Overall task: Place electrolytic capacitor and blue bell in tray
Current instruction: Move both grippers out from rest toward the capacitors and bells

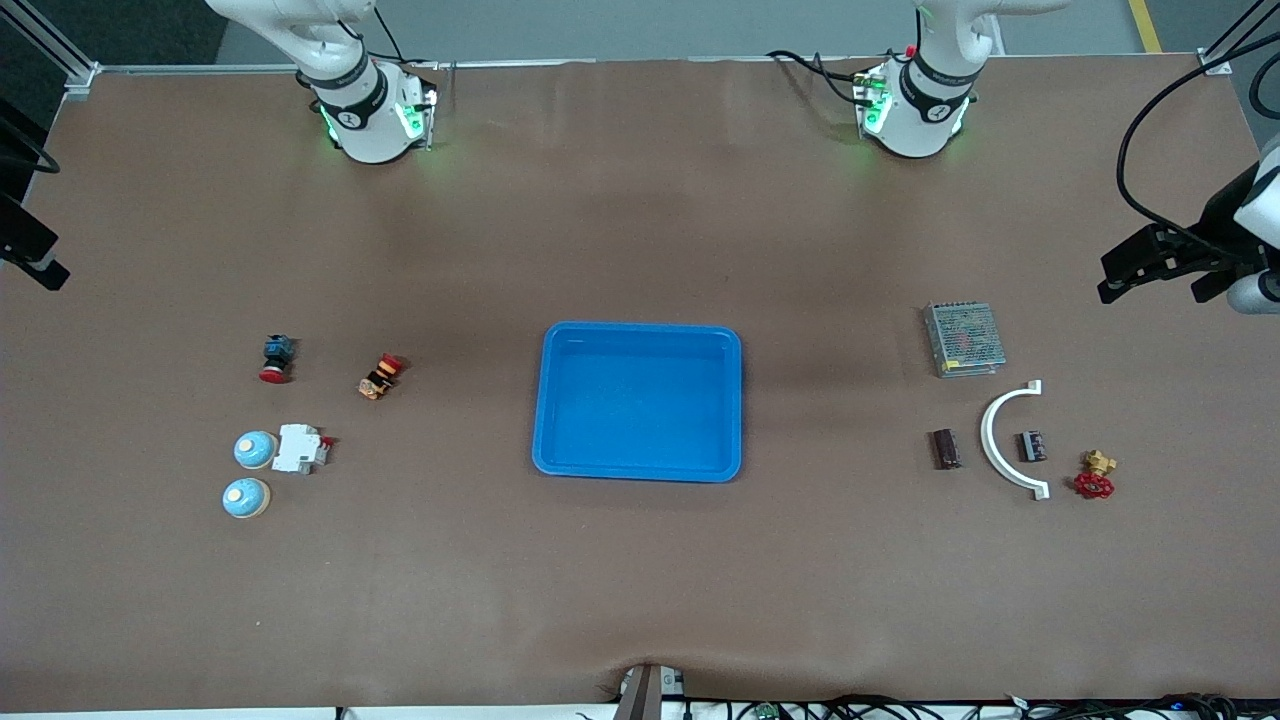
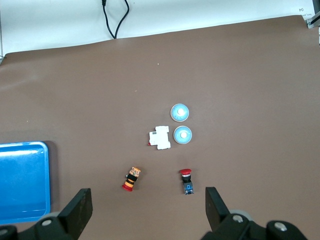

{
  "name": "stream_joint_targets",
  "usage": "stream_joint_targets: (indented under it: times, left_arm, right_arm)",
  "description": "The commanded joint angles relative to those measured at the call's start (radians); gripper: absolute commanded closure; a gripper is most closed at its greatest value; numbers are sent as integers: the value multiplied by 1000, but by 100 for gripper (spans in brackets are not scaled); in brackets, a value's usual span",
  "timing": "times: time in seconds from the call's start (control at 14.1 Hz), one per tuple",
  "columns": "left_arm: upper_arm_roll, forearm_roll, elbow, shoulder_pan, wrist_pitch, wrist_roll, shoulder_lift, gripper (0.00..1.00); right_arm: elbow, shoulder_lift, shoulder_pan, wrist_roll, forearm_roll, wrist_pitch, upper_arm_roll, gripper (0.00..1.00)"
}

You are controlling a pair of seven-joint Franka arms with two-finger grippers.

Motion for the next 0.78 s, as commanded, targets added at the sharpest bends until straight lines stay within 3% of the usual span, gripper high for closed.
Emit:
stream_joint_targets:
  times: [0.0,0.71]
  left_arm:
    - [-3,2,22,8,-23,14,7,0]
    - [-5,-6,12,7,-33,-4,18,0]
  right_arm:
    - [6,0,9,-5,12,-6,-6,0]
    - [3,3,10,-1,10,-9,-6,0]
